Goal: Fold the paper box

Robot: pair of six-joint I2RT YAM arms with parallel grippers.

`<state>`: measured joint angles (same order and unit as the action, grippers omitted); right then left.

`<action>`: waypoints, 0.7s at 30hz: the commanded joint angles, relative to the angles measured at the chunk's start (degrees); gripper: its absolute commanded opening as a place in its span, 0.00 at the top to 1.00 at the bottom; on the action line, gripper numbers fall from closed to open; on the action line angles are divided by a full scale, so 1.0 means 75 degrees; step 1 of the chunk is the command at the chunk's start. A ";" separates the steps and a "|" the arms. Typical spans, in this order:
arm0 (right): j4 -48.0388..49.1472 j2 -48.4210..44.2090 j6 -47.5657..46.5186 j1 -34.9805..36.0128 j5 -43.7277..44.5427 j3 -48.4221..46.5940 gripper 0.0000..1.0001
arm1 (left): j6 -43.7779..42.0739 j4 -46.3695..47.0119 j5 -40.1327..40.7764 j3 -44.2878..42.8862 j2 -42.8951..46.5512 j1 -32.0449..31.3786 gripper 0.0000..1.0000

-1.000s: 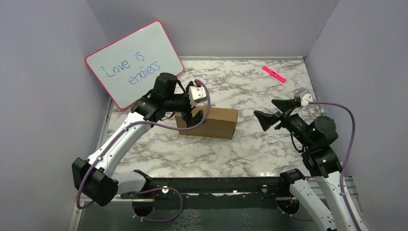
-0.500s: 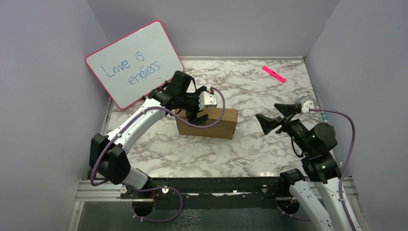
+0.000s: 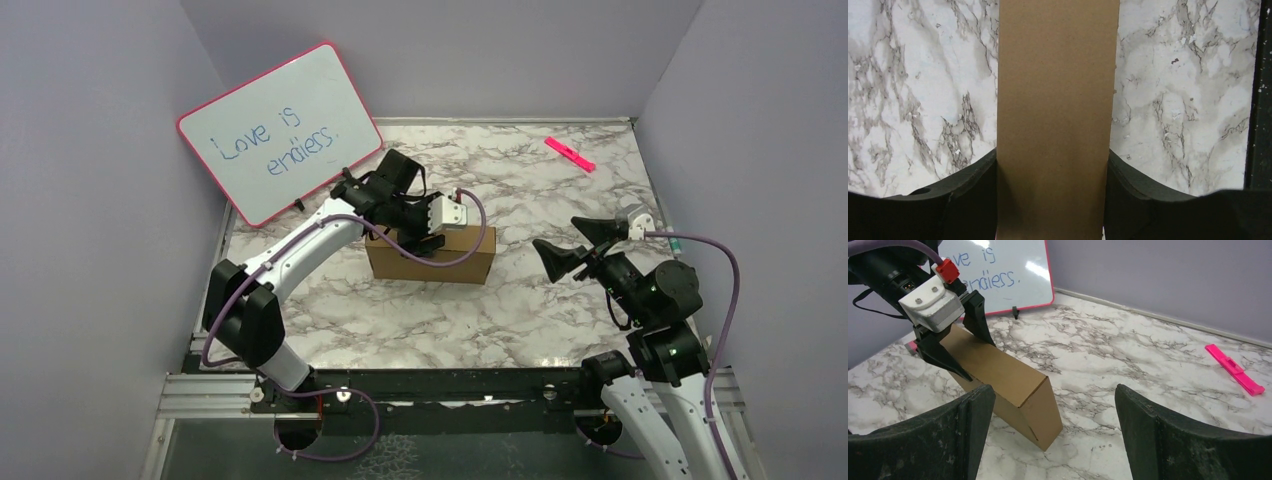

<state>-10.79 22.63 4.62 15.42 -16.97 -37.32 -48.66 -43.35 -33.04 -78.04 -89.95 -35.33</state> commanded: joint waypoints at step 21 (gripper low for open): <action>0.0197 -0.0331 -0.0087 0.0049 0.0211 0.0150 0.06 | -0.0526 0.7559 0.5885 0.4218 0.1590 -0.2000 0.54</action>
<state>-10.39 21.19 4.45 15.42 -16.93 -36.77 -48.95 -1.21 4.69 -50.70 -78.00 -46.74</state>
